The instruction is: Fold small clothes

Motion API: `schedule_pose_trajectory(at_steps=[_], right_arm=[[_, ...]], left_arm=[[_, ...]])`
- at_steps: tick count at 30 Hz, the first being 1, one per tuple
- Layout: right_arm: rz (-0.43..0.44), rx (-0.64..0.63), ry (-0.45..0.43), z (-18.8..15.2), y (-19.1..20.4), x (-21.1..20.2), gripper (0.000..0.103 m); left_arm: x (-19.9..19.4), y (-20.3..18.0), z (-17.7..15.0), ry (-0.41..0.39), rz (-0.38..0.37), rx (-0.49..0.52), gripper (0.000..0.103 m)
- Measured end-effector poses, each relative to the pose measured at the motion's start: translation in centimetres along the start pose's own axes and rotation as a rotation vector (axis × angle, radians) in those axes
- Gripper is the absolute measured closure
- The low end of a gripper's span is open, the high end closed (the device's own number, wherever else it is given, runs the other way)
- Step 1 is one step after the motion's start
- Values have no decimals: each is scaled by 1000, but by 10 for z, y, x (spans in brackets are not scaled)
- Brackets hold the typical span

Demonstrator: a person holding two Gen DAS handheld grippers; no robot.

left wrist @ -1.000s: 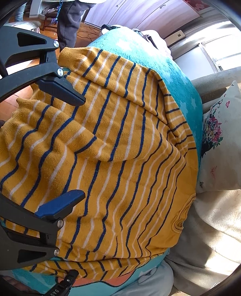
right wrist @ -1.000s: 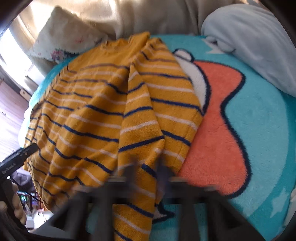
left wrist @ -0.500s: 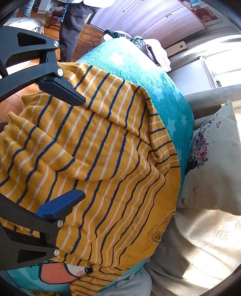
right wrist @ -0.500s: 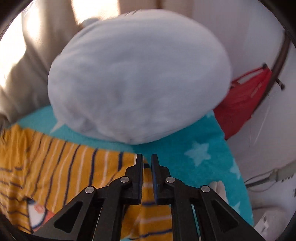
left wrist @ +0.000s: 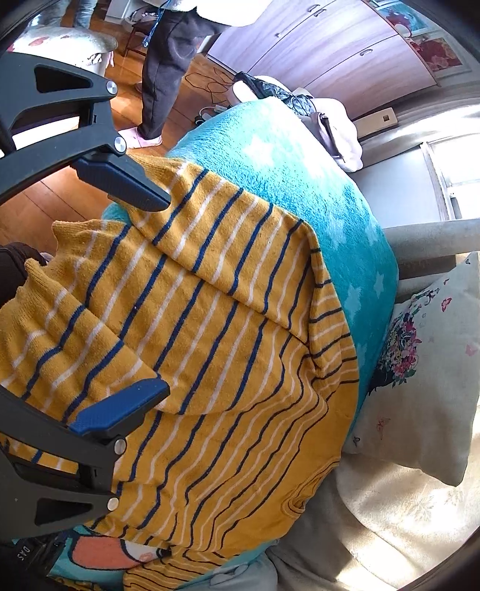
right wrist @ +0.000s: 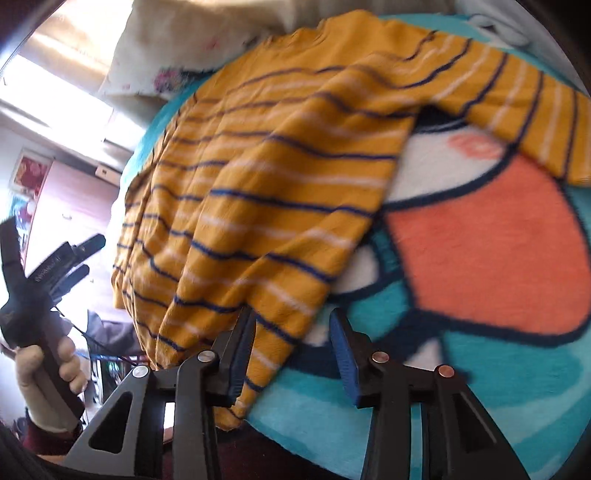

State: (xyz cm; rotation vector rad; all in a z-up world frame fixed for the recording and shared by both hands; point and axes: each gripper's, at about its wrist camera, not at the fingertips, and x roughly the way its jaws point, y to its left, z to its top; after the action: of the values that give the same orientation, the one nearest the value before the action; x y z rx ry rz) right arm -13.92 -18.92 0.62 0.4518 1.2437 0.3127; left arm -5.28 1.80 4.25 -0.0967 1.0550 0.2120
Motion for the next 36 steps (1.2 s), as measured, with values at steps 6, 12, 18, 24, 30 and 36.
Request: schedule_pose_trajectory(at_steps=[6,12,18,24,30,36], right_arm=[[10,10,-19,2,10,11,98],[-48,76,-69,-24,-39,-49,99],[-230,149,-78,-48,-84,-79,99],[-220,197,-186,-41,-98,-111,94],[-128,8,-197,4,-21,-84,78],[-4,-328,-81,39,124,-17,64]], left_arm=[[-1,14,-6,16,-4,-48,11],[-8,32,-4,-12,9,-98,11],[3,47,-8,14,34,-138,11],[9,60,-9,37,70,-144,11],[21,107,1,47,94,-206,11],[31,195,19,10,160,-339,11]])
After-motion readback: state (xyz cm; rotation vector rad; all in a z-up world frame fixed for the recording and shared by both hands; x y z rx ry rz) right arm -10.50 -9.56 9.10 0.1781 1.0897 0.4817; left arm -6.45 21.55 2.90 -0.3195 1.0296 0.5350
